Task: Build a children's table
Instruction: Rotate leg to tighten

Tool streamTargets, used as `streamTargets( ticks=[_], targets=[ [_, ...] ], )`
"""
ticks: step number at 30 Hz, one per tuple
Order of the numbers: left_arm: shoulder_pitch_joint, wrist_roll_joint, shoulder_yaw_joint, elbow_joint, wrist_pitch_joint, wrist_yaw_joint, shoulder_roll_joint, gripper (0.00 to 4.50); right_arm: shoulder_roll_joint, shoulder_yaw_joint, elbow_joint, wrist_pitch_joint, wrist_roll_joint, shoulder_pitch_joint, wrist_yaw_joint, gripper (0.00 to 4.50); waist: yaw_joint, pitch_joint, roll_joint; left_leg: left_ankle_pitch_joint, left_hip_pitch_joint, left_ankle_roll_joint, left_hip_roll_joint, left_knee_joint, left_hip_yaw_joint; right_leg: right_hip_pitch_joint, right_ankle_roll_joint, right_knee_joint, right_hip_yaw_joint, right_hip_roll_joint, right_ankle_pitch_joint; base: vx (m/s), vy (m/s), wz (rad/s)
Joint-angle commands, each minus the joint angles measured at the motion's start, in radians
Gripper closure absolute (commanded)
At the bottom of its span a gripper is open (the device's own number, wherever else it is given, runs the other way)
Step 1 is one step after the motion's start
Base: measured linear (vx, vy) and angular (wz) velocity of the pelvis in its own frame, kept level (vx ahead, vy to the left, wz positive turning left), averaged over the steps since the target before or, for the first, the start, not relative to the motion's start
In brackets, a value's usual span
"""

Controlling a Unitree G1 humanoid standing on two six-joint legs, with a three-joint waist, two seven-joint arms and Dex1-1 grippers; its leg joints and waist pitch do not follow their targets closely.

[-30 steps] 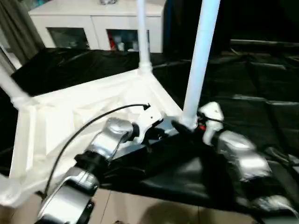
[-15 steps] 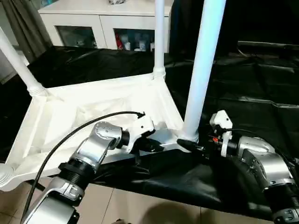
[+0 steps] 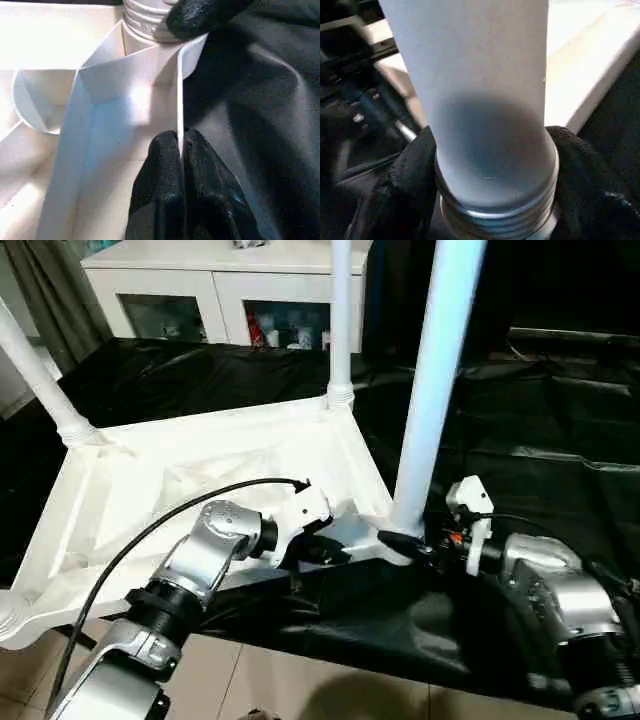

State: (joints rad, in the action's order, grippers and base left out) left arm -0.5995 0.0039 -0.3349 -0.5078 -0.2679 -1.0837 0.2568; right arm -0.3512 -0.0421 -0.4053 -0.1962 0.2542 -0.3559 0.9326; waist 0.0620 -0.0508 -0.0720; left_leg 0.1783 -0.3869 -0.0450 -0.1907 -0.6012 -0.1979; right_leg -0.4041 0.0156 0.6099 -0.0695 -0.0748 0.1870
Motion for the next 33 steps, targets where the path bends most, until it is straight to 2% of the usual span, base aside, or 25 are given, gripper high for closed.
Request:
streamTargets(
  ticks=[1,3,5,7,9,12,14,15,18,20,24,27,28,30,33],
  targets=[
    [-0.046,-0.013,0.038,-0.006,0.008,0.049,-0.030,4.50,0.033,-0.012,-0.035,-0.009,-0.011,-0.008,-0.056,1.63,-0.001,0.068,0.022,0.169,0.015,0.077,-0.034,0.062,0.022,0.049,0.190,-0.088,0.040,-0.068,0.268,0.000,0.000,0.00],
    [-0.090,0.008,0.062,-0.093,0.013,0.162,-0.069,4.50,0.109,-0.011,-0.117,0.028,-0.059,-0.027,-0.212,1.65,-0.004,0.067,0.024,0.175,0.018,0.071,-0.034,0.063,0.023,0.047,0.186,-0.090,0.040,-0.069,0.284,0.000,0.000,0.00],
    [-0.118,0.023,0.070,-0.145,0.018,0.232,-0.095,4.50,0.158,-0.013,-0.168,0.047,-0.088,-0.045,-0.310,1.66,-0.009,0.065,0.022,0.191,0.017,0.055,-0.032,0.065,0.025,0.047,0.179,-0.093,0.038,-0.070,0.318,0.000,0.000,0.00],
    [-0.164,0.054,0.076,-0.232,0.023,0.360,-0.140,4.50,0.243,-0.026,-0.258,0.078,-0.144,-0.090,-0.478,1.69,-0.015,0.065,0.021,0.200,0.020,0.037,-0.031,0.067,0.026,0.042,0.176,-0.095,0.039,-0.070,0.329,0.000,0.000,0.00],
    [-0.184,0.069,0.077,-0.272,0.026,0.429,-0.164,4.50,0.282,-0.037,-0.307,0.092,-0.172,-0.121,-0.552,1.69,-0.019,0.066,0.020,0.214,0.022,0.033,-0.030,0.068,0.027,0.046,0.179,-0.096,0.039,-0.071,0.320,0.000,0.000,0.00],
    [-0.195,0.079,0.071,-0.295,0.034,0.464,-0.182,4.50,0.312,-0.047,-0.342,0.105,-0.184,-0.150,-0.579,1.69,-0.020,0.066,0.022,0.223,0.020,0.051,-0.029,0.068,0.026,0.049,0.180,-0.098,0.040,-0.072,0.313,0.000,0.000,0.00],
    [-0.199,0.079,0.068,-0.307,0.039,0.475,-0.196,4.50,0.334,-0.056,-0.367,0.119,-0.188,-0.171,-0.574,1.14,-0.023,0.067,0.021,0.220,0.018,0.061,-0.031,0.069,0.026,0.049,0.189,-0.096,0.039,-0.071,0.289,0.000,0.000,0.00],
    [-0.200,0.080,0.064,-0.310,0.044,0.472,-0.203,4.50,0.346,-0.058,-0.379,0.129,-0.186,-0.183,-0.565,1.01,-0.023,0.067,0.027,0.221,0.017,0.064,-0.031,0.068,0.025,0.049,0.189,-0.096,0.040,-0.072,0.288,0.000,0.000,0.00],
    [-0.201,0.079,0.062,-0.322,0.066,0.448,-0.210,4.50,0.358,-0.049,-0.405,0.156,-0.182,-0.202,-0.535,0.75,-0.028,0.067,0.028,0.222,0.011,0.070,-0.030,0.071,0.029,0.053,0.181,-0.095,0.037,-0.074,0.300,0.000,0.000,0.00],
    [-0.189,0.064,0.065,-0.313,0.091,0.380,-0.195,4.50,0.329,-0.060,-0.403,0.204,-0.195,-0.206,-0.476,0.66,-0.030,0.068,0.029,0.241,0.013,0.068,-0.031,0.070,0.029,0.052,0.176,-0.098,0.038,-0.075,0.322,0.000,0.000,0.00],
    [-0.167,0.054,0.053,-0.278,0.104,0.306,-0.162,4.50,0.274,-0.071,-0.361,0.219,-0.180,-0.188,-0.383,0.51,-0.029,0.071,0.030,0.214,0.013,0.086,-0.032,0.068,0.027,0.054,0.199,-0.092,0.040,-0.074,0.257,0.000,0.000,0.00],
    [-0.122,0.023,0.037,-0.198,0.110,0.168,-0.110,4.50,0.177,-0.073,-0.270,0.218,-0.140,-0.149,-0.216,0.51,-0.025,0.076,0.026,0.176,0.009,0.112,-0.034,0.063,0.026,0.061,0.222,-0.082,0.040,-0.073,0.173,0.000,0.000,0.00],
    [-0.106,0.010,0.030,-0.165,0.100,0.123,-0.093,4.50,0.149,-0.065,-0.243,0.208,-0.124,-0.139,-0.168,0.51,-0.021,0.078,0.027,0.154,0.008,0.131,-0.037,0.060,0.025,0.062,0.236,-0.074,0.041,-0.071,0.116,0.000,0.000,0.00],
    [-0.091,0.001,0.019,-0.133,0.095,0.077,-0.076,4.50,0.122,-0.057,-0.220,0.199,-0.110,-0.131,-0.130,0.51,-0.019,0.077,0.023,0.141,0.011,0.147,-0.039,0.059,0.022,0.057,0.261,-0.070,0.040,-0.068,0.077,0.000,0.000,0.00],
    [-0.068,-0.008,0.001,-0.088,0.101,0.003,-0.047,4.50,0.062,-0.059,-0.185,0.181,-0.100,-0.113,-0.033,0.51,-0.011,0.073,0.021,0.173,0.016,0.135,-0.043,0.061,0.021,0.054,0.267,-0.074,0.039,-0.068,0.120,0.000,0.000,0.00]
  ],
)
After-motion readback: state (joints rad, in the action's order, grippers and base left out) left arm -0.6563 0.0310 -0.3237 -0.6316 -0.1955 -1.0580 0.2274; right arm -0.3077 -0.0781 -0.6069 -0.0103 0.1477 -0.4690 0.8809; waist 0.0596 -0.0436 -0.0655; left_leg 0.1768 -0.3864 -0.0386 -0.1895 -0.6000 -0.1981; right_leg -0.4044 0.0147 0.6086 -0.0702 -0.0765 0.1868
